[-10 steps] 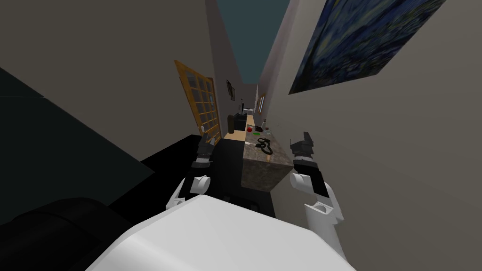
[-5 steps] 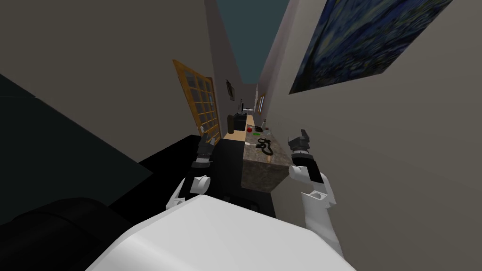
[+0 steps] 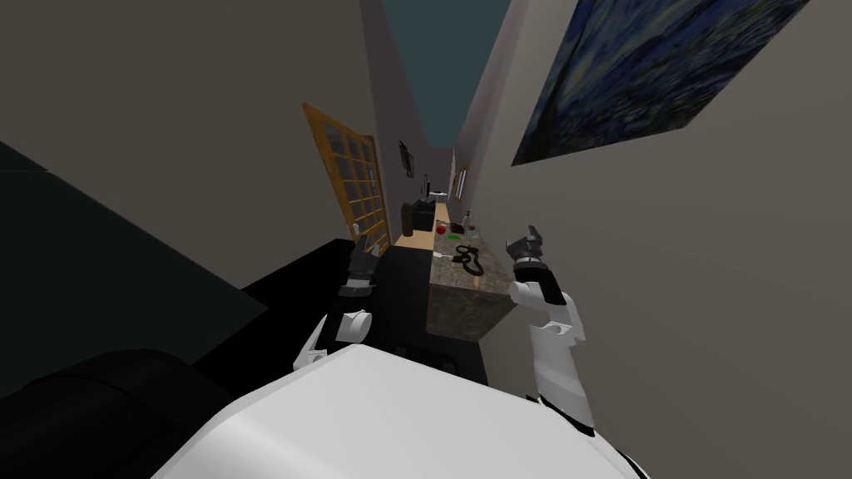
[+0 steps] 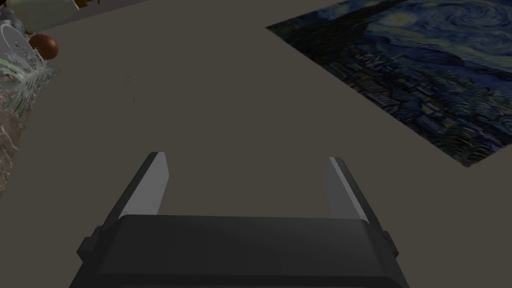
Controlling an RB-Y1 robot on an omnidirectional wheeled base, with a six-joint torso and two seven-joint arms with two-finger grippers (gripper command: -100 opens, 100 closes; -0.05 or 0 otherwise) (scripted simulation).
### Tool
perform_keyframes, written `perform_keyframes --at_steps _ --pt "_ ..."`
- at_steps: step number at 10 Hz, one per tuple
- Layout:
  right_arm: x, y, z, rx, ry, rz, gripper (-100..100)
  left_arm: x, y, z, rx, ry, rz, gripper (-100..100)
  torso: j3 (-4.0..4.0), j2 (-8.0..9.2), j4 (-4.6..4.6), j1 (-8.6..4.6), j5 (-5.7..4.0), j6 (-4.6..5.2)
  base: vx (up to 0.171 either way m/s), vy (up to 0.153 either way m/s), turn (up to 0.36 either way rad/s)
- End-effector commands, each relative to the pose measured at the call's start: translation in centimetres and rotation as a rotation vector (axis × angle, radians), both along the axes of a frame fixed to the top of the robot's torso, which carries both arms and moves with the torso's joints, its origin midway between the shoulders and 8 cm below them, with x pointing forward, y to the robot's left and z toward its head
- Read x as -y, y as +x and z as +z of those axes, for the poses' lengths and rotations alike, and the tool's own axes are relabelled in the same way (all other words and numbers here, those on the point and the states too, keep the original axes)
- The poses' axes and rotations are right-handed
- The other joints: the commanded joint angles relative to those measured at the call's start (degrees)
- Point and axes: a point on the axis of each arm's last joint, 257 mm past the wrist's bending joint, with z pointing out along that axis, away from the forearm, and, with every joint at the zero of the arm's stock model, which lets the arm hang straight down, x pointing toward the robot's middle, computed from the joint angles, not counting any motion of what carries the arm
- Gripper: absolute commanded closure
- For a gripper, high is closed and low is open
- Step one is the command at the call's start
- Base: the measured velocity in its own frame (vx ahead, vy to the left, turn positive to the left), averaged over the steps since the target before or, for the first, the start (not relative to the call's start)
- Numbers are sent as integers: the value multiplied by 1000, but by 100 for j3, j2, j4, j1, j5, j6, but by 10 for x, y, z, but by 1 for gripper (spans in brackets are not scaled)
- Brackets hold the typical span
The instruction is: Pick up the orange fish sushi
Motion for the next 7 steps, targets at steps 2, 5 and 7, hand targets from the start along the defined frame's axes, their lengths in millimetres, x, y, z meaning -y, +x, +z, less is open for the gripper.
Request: perform_keyframes --at_steps 2,5,7 --pt "3 24 -6 -58 80 14 -100 0 0 0 0 0 0 0 -2 -4 -1 2 0 0 32 20 -15" --pt "10 51 -14 -128 188 27 -100 0 0 0 0 0 0 0 -3 -5 -1 4 1 0 34 26 -18" --pt "9 59 -20 -162 224 32 -100 0 0 0 0 0 0 0 -3 -4 -2 4 1 -1 18 17 -5"
